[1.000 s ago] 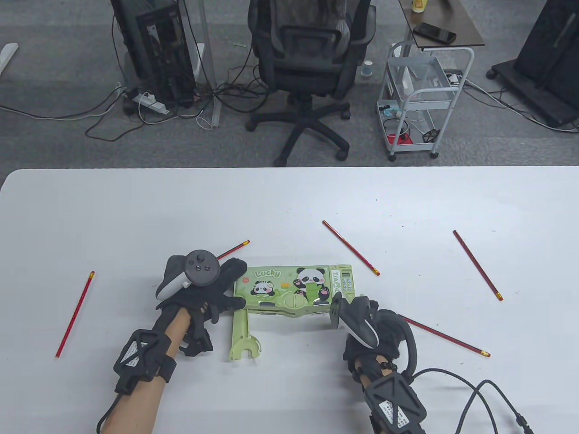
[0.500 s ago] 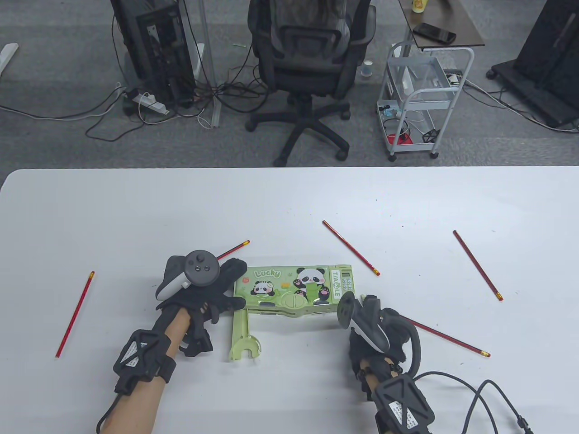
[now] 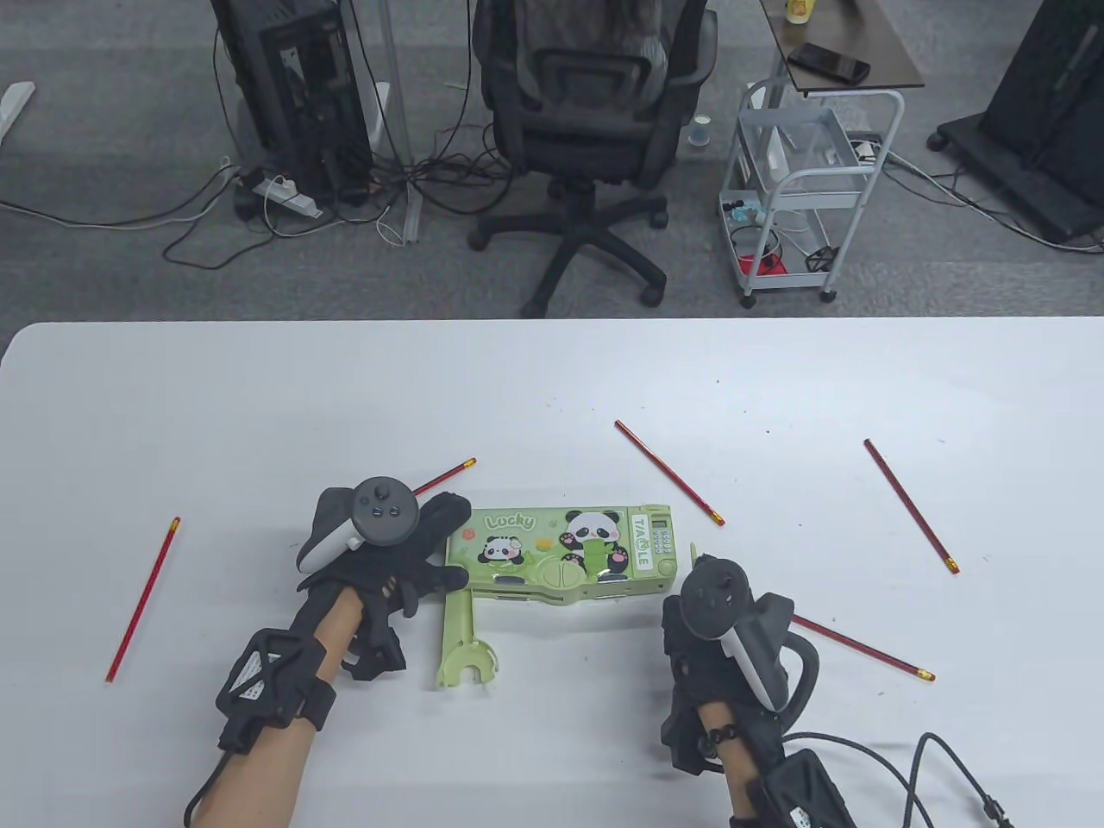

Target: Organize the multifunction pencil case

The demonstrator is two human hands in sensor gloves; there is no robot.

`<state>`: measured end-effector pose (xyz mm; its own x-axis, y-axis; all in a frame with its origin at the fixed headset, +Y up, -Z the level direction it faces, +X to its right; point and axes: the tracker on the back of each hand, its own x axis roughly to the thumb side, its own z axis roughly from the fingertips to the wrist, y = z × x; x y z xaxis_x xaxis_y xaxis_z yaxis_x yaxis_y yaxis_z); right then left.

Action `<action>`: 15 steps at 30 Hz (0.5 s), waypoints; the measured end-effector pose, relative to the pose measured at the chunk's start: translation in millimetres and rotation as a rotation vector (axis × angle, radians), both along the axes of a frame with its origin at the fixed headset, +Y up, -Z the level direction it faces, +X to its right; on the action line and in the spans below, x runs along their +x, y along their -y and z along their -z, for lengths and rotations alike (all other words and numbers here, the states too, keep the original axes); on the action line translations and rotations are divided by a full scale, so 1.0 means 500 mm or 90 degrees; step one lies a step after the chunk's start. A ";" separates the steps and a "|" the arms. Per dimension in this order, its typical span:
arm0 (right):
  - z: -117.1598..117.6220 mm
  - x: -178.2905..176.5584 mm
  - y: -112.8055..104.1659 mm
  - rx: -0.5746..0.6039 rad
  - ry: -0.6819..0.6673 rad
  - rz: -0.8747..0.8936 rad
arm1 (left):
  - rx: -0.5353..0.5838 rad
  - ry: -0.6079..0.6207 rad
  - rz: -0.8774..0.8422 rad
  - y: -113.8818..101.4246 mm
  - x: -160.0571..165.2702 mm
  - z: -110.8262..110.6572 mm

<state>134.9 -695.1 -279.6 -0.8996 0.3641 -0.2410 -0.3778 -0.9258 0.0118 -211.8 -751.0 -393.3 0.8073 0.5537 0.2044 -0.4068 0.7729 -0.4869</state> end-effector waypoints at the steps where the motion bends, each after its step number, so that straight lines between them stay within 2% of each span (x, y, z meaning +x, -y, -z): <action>1: -0.006 -0.011 -0.005 0.009 -0.009 0.002 | 0.000 0.000 0.000 0.000 0.000 0.000; 7: -0.024 -0.074 -0.017 0.022 -0.053 0.019 | -0.004 0.000 -0.001 0.000 -0.001 0.000; 15: -0.038 -0.165 -0.008 -0.005 -0.115 0.050 | -0.004 0.000 -0.002 0.000 -0.001 -0.001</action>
<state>52.2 -691.1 -260.8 -0.8977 0.4331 -0.0810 -0.4394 -0.8935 0.0931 -212.3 -751.0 -392.9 0.8052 0.5580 0.2006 -0.4098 0.7682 -0.4918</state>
